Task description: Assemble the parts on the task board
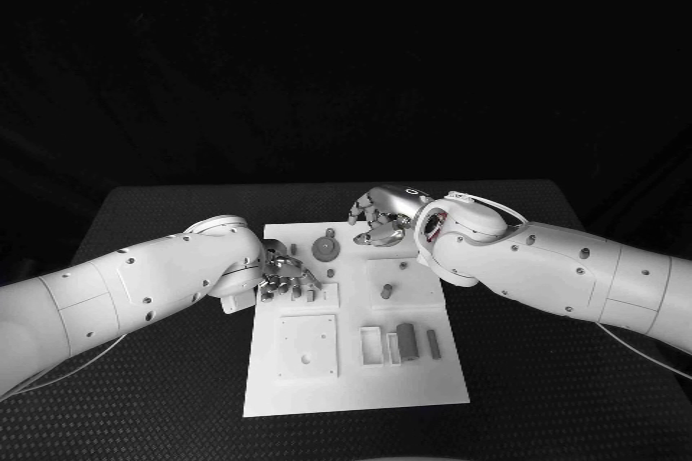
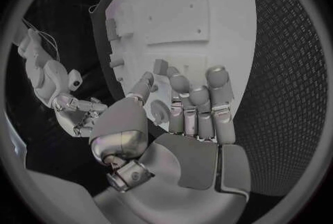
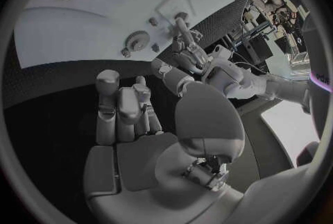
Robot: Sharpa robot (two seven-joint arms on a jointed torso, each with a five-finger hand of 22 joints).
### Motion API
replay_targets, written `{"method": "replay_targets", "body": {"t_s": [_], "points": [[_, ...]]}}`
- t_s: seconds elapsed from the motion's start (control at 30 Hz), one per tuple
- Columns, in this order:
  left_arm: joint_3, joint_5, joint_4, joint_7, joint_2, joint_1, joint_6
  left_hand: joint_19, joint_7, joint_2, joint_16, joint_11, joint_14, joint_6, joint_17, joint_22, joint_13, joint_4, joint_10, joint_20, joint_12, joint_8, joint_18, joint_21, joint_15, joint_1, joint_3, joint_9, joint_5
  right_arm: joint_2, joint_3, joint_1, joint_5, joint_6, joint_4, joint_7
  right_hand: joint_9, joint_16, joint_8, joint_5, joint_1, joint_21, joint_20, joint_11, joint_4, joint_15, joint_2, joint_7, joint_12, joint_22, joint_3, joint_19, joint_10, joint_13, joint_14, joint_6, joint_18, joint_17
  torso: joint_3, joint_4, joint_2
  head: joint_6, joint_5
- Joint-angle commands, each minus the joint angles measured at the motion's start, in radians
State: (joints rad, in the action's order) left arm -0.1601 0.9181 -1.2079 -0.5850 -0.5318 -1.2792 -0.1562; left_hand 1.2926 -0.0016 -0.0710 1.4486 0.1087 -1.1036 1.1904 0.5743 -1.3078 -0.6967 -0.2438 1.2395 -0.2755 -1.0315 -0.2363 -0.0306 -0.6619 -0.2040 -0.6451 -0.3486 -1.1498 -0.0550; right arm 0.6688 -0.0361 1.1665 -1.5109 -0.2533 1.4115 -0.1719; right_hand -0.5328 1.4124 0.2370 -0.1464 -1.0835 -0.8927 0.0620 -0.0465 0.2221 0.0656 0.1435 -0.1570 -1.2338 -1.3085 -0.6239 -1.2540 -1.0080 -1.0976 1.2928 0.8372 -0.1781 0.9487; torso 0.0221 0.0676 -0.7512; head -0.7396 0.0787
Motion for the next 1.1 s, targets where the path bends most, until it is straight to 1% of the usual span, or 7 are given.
{"method": "replay_targets", "body": {"t_s": [0.03,0.37,0.53,0.67,0.7,0.8,1.1], "points": [[0.001,-0.059,-0.002,0.034,-0.002,0.000,0.037,-0.011,0.005,0.003,-0.008,-0.003,0.010,-0.015,-0.003,-0.014,0.001,-0.010,-0.013,-0.001,0.009,0.011,-0.034,0.007,-0.001,0.015,0.016,0.004,0.007,0.000,0.000,0.000,-0.006,0.010,-0.001,0.003,0.002,-0.003,-0.006,-0.003,0.002,0.006,0.004,-0.003,0.000,-0.005,-0.005,-0.006,-0.006,-0.018,0.001,-0.001,0.003,0.001,-0.002,0.000,-0.084,0.001,0.0006,0.0000,0.000,0.002,0.001],[0.019,-0.081,-0.023,0.052,-0.029,0.001,0.079,-0.018,0.011,0.002,-0.013,-0.008,0.018,-0.028,-0.004,-0.013,0.001,-0.032,-0.022,-0.001,0.014,0.024,-0.035,0.014,0.003,0.031,0.031,0.011,0.006,0.002,0.000,0.000,-0.006,0.009,-0.002,0.003,0.002,-0.003,-0.006,-0.003,0.002,0.006,0.004,-0.003,0.000,-0.005,-0.005,-0.006,-0.006,-0.018,0.001,-0.001,0.003,0.001,-0.002,0.000,-0.084,0.001,0.0008,0.0007,0.001,0.002,0.003],[0.027,-0.081,-0.068,0.067,-0.063,0.000,0.130,-0.065,0.037,0.011,-0.052,-0.035,0.063,-0.081,-0.021,0.000,0.018,-0.043,-0.074,0.011,0.052,0.062,-0.027,0.053,0.028,0.025,0.028,0.036,0.006,0.004,0.000,-0.001,-0.006,0.007,-0.003,0.003,0.002,-0.003,-0.006,-0.003,0.003,0.006,0.004,-0.003,0.000,-0.005,-0.005,-0.006,-0.007,-0.018,0.001,-0.001,0.003,0.001,-0.002,0.000,-0.084,0.001,0.0002,0.0021,0.001,0.005,0.005],[0.030,-0.079,-0.137,0.076,-0.108,0.000,0.195,-0.157,0.100,0.039,-0.147,-0.096,0.142,-0.198,-0.070,0.047,0.069,-0.045,-0.158,0.059,0.147,0.150,-0.009,0.144,0.090,-0.032,0.004,0.107,0.007,0.005,0.001,-0.002,-0.006,0.007,-0.004,0.004,0.002,-0.003,-0.006,-0.003,0.003,0.006,0.004,-0.003,0.000,-0.005,-0.005,-0.006,-0.007,-0.018,0.002,-0.001,0.003,0.001,-0.001,-0.001,-0.084,0.002,0.0005,0.0037,0.002,0.005,0.003],[0.030,-0.072,-0.164,0.078,-0.126,0.000,0.215,-0.171,0.114,0.063,-0.170,-0.108,0.153,-0.225,-0.083,0.060,0.084,-0.048,-0.171,0.073,0.171,0.172,-0.010,0.165,0.102,-0.068,-0.012,0.133,0.005,0.007,0.001,-0.003,-0.006,0.007,-0.004,0.004,0.002,-0.003,-0.006,-0.003,0.003,0.006,0.004,-0.003,0.000,-0.006,-0.005,-0.006,-0.007,-0.018,0.002,-0.001,0.003,0.002,-0.001,-0.001,-0.084,0.002,0.0004,0.0036,0.002,0.005,0.002],[0.030,-0.029,-0.212,0.077,-0.156,0.000,0.249,-0.181,0.141,0.060,-0.209,-0.138,0.162,-0.285,-0.104,0.088,0.109,-0.042,-0.179,0.102,0.211,0.175,-0.015,0.201,0.132,-0.118,-0.037,0.211,0.007,0.011,0.001,-0.004,-0.006,0.006,-0.004,0.004,0.002,-0.003,-0.006,-0.003,0.003,0.006,0.004,-0.003,0.000,-0.006,-0.005,-0.006,-0.007,-0.018,0.002,-0.001,0.003,0.002,-0.002,-0.001,-0.084,0.001,0.0006,0.0033,0.001,0.007,0.001],[0.024,0.052,-0.306,0.066,-0.204,0.012,0.293,-0.182,0.159,0.035,-0.280,-0.155,0.160,-0.298,-0.139,0.139,0.157,-0.042,-0.176,0.134,0.289,0.171,-0.028,0.265,0.161,-0.129,-0.047,0.357,0.006,0.019,0.002,-0.006,-0.006,0.006,-0.001,0.004,0.002,-0.003,-0.006,-0.003,0.005,0.006,0.004,-0.003,-0.001,-0.006,-0.005,-0.006,-0.007,-0.018,0.002,-0.001,0.003,0.002,-0.001,-0.001,-0.084,0.001,0.0019,0.0025,0.002,0.008,-0.001]]}}
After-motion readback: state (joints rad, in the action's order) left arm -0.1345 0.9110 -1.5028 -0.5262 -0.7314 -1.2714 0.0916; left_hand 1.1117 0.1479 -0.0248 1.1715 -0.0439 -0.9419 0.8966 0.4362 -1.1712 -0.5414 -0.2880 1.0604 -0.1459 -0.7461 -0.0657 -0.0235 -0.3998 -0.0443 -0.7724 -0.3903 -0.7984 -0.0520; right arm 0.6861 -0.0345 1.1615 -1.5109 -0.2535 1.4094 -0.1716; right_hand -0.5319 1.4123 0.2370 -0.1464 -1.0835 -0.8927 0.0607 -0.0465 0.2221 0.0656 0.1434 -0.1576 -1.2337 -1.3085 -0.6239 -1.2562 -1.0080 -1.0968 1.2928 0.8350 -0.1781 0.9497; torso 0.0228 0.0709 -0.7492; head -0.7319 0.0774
